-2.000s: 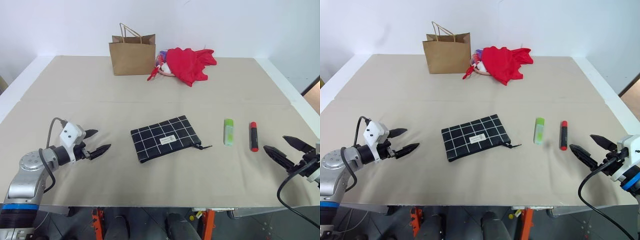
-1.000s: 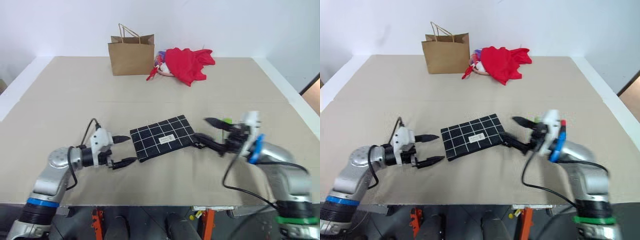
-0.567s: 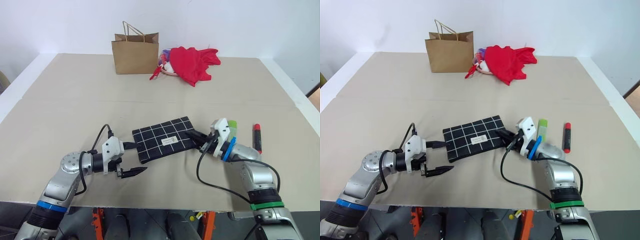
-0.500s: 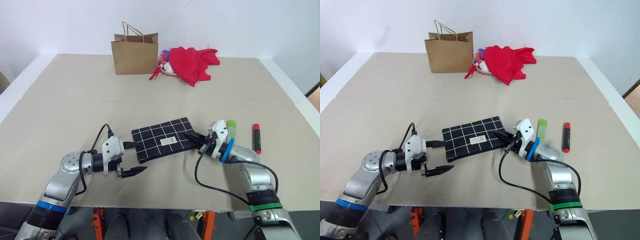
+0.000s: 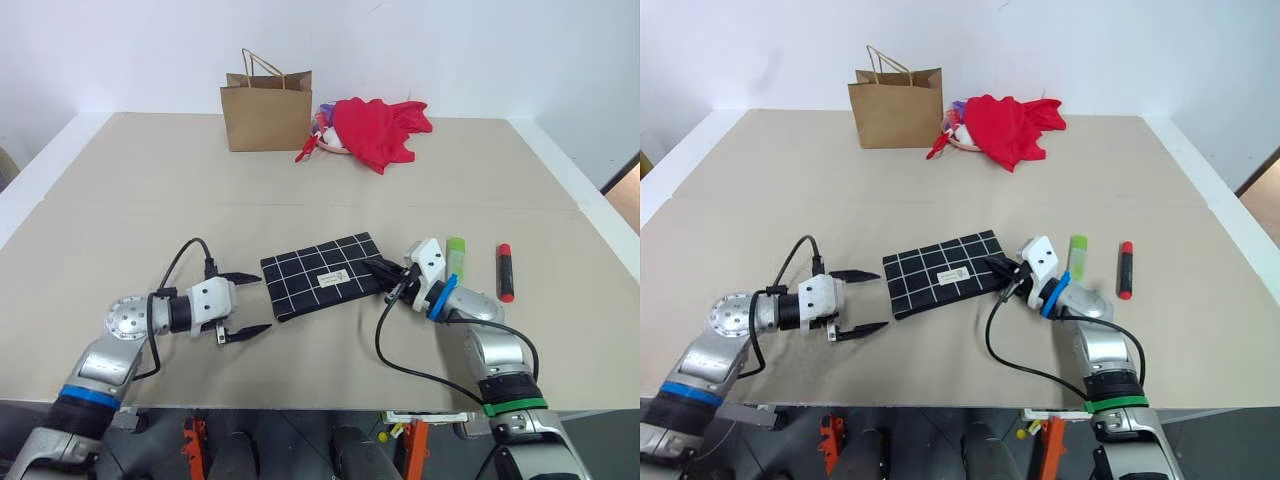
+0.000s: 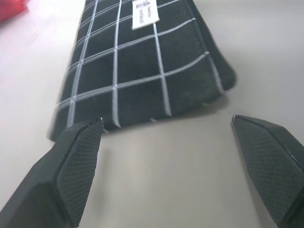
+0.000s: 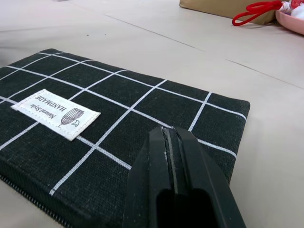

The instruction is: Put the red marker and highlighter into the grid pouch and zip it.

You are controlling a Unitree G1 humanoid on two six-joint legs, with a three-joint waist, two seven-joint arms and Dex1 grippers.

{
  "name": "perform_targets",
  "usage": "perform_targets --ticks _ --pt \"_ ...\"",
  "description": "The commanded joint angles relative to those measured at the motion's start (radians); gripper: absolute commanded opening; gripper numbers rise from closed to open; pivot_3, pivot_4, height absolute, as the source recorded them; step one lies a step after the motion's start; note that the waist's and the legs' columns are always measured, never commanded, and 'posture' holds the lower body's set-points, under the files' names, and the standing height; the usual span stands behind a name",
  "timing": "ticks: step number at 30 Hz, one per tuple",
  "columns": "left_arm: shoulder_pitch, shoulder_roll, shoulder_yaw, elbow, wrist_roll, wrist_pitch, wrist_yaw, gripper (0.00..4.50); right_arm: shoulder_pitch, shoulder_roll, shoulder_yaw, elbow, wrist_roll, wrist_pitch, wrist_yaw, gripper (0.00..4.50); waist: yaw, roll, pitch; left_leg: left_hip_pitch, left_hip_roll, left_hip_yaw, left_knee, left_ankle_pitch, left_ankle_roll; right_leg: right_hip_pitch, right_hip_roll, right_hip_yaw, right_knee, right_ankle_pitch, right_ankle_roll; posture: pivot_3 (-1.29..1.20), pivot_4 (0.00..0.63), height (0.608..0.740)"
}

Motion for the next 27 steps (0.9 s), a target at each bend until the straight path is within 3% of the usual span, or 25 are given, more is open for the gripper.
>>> perform_targets --ticks 1,12,16,22,23,27 --pt "-0.045 -0.034 -0.036 0.060 0.037 -0.100 0.000 4.50 -0.017 0.015 0.009 -0.002 -0.006 -0.008 -0.002 0.01 -0.001 0.000 0.000 0.000 0.000 0.000 0.000 0.000 0.000 0.000 0.000 0.000 0.000 0.000 0.001 0.00 0.150 0.740" --pt "-0.170 -0.104 -0.135 0.236 0.087 -0.197 -0.058 4.50 -0.013 0.014 0.004 -0.017 -0.008 -0.010 -0.011 0.01 -0.003 0.001 0.000 0.000 0.000 -0.001 -0.002 0.000 0.000 0.000 0.000 0.000 0.000 0.002 0.005 0.00 0.150 0.740" --pt "-0.202 -0.094 -0.147 0.290 0.099 -0.239 -0.077 3.32 -0.010 0.014 0.004 -0.027 -0.007 -0.008 -0.013 0.00 -0.003 0.001 -0.001 0.000 0.000 -0.001 -0.002 0.000 0.000 0.000 0.000 0.000 0.000 0.002 0.006 0.00 0.150 0.740" --pt "-0.228 -0.100 -0.149 0.333 0.079 -0.258 -0.095 0.33 -0.002 0.010 0.007 -0.040 -0.007 -0.006 -0.009 0.00 -0.003 0.001 -0.001 0.000 0.000 -0.001 -0.002 0.001 0.002 0.000 0.000 0.000 0.000 0.003 0.006 0.00 0.150 0.740" --pt "-0.232 -0.101 -0.150 0.338 0.078 -0.261 -0.100 0.05 -0.002 0.010 0.007 -0.042 -0.007 -0.006 -0.008 0.00 -0.004 0.001 -0.001 0.000 0.000 -0.001 -0.002 0.001 0.002 0.000 0.000 0.000 0.000 0.003 0.006 0.00 0.150 0.740" --pt "-0.240 -0.126 -0.132 0.316 0.010 -0.188 -0.130 0.05 -0.003 0.013 -0.014 -0.087 0.029 0.004 -0.004 0.00 -0.004 0.002 -0.001 0.000 0.000 -0.001 -0.003 0.001 0.002 0.000 0.001 0.000 0.000 0.002 0.005 0.00 0.150 0.740"
